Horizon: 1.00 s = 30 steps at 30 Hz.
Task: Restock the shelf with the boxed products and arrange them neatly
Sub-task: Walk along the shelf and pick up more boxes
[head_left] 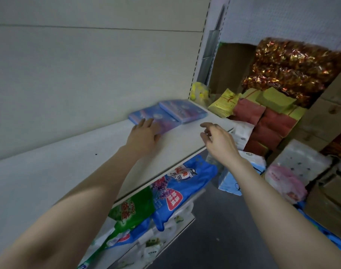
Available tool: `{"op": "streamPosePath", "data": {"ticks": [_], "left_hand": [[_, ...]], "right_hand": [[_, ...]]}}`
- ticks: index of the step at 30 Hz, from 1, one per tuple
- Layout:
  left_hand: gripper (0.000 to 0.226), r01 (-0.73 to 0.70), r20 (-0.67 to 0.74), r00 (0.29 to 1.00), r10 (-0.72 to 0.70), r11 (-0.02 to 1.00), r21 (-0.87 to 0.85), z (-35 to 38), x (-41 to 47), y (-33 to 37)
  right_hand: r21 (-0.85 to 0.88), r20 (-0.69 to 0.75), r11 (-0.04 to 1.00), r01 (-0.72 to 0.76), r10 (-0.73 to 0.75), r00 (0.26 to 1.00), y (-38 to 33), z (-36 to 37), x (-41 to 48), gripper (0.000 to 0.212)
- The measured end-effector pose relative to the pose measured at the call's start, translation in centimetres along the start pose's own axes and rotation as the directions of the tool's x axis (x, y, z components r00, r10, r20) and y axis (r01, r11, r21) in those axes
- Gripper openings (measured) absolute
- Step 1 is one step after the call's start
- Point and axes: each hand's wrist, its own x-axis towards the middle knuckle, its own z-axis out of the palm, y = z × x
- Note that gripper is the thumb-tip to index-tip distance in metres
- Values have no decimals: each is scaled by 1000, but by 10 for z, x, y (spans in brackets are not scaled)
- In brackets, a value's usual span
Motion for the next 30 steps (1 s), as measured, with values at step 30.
{"op": "streamPosePath", "data": {"ticks": [30], "left_hand": [[74,469,7,872,-489,840,275,26,24,48]], "right_hand": [[-82,548,938,336,-239,801,46,73,240,111]]}}
